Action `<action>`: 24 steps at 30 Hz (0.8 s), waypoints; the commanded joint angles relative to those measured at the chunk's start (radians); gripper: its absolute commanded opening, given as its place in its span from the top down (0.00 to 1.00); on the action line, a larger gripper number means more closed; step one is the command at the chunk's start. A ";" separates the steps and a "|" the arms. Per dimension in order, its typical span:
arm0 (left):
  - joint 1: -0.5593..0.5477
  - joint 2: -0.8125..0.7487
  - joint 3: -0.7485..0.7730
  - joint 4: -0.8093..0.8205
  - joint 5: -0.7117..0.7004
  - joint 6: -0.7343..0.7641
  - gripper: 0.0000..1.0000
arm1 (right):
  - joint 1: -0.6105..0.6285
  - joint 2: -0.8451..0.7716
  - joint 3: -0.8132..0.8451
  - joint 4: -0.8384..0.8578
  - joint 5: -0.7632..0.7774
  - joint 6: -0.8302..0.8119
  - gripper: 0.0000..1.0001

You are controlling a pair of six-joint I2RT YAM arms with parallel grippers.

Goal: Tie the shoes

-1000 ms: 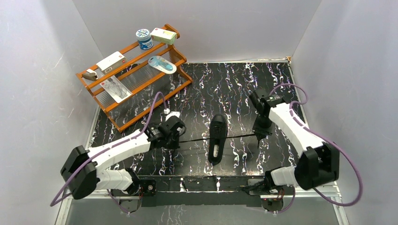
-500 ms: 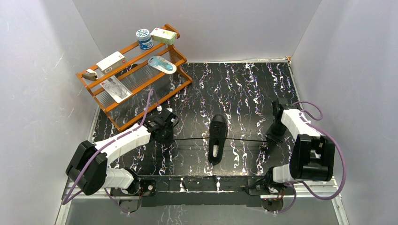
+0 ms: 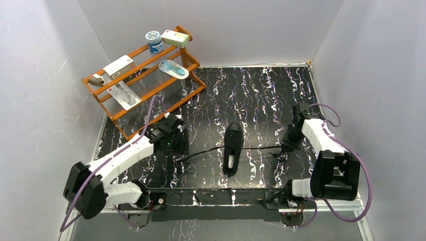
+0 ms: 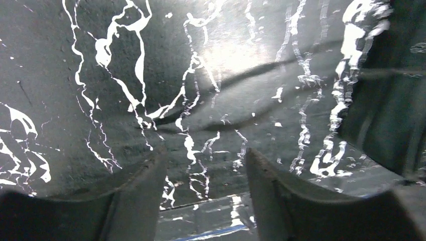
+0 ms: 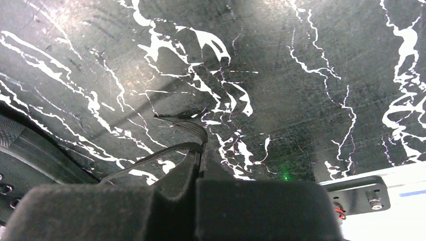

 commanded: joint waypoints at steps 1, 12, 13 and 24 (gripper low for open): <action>0.006 -0.135 0.053 0.006 0.067 0.051 0.36 | 0.015 -0.045 0.020 0.002 -0.033 -0.077 1.00; 0.003 -0.007 0.043 0.440 0.508 0.607 0.19 | 0.045 -0.037 0.062 -0.005 -0.140 -0.104 1.00; 0.003 0.026 0.052 0.451 0.537 0.674 0.19 | 0.046 -0.037 0.068 -0.016 -0.143 -0.105 1.00; 0.003 0.279 -0.084 0.841 0.581 0.869 0.29 | 0.112 -0.062 0.095 -0.086 -0.180 -0.083 1.00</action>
